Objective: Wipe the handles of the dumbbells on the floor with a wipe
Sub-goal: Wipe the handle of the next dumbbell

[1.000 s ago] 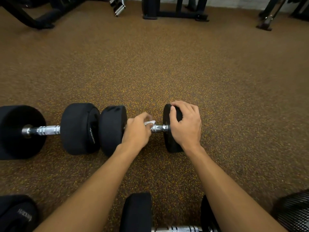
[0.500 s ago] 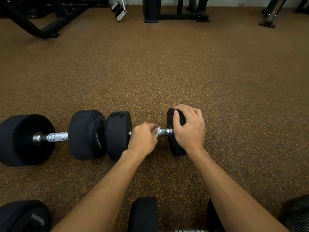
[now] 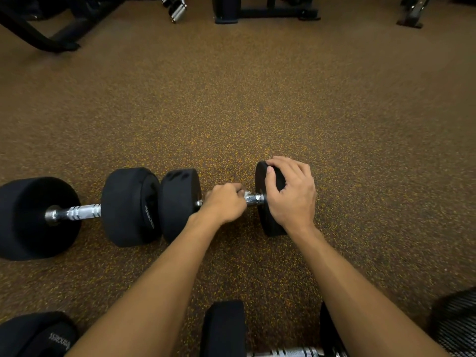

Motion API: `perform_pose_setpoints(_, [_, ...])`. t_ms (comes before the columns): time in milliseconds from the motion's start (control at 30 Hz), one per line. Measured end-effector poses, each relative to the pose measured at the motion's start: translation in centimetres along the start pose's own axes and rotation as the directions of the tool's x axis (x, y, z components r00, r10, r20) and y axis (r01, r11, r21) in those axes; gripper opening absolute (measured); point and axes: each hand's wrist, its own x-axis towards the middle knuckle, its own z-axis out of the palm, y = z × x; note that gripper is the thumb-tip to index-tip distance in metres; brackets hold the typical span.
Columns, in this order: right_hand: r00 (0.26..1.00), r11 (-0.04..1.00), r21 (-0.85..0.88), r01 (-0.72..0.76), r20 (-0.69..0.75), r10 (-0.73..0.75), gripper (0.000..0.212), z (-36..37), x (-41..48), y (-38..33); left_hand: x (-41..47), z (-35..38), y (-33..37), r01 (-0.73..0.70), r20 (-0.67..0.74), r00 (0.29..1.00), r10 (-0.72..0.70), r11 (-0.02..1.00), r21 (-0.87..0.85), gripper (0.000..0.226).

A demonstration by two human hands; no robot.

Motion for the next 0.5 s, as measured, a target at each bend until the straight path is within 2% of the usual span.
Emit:
perform_pose_setpoints(33, [1.000,1.000,-0.003,-0.002,-0.001,0.002,0.027,0.0,0.0,0.0,0.0,0.0,-0.1,-0.004,-0.023,1.000,0.004,1.000,-0.015,0.031])
perform_pose_setpoints(100, [1.000,1.000,0.001,-0.012,-0.004,0.012,0.027,0.0,0.2,-0.1,-1.1,0.3,-0.5,-0.037,-0.166,0.986,0.029,0.998,-0.048,0.027])
perform_pose_setpoints(200, [1.000,1.000,0.005,-0.024,-0.001,0.024,0.028,0.0,0.2,-0.1,-2.9,1.8,-1.4,-0.119,-0.389,0.917,0.084,0.991,-0.068,0.020])
perform_pose_setpoints(300, [1.000,1.000,0.020,-0.019,-0.012,0.019,0.027,0.0,0.1,-0.1,-2.6,4.1,-2.6,-0.203,-0.523,0.844,0.119,0.973,-0.107,0.019])
perform_pose_setpoints(433, [1.000,1.000,0.024,-0.013,-0.026,0.014,0.026,0.0,0.0,-0.2,-1.2,7.0,-3.0,-0.283,-0.543,0.836,0.074,0.906,-0.313,0.020])
perform_pose_setpoints(500, [1.000,1.000,0.026,-0.012,-0.022,0.012,0.026,-0.1,-0.1,-0.3,-1.0,7.4,-3.0,-0.319,-0.566,0.821,0.076,0.883,-0.344,0.021])
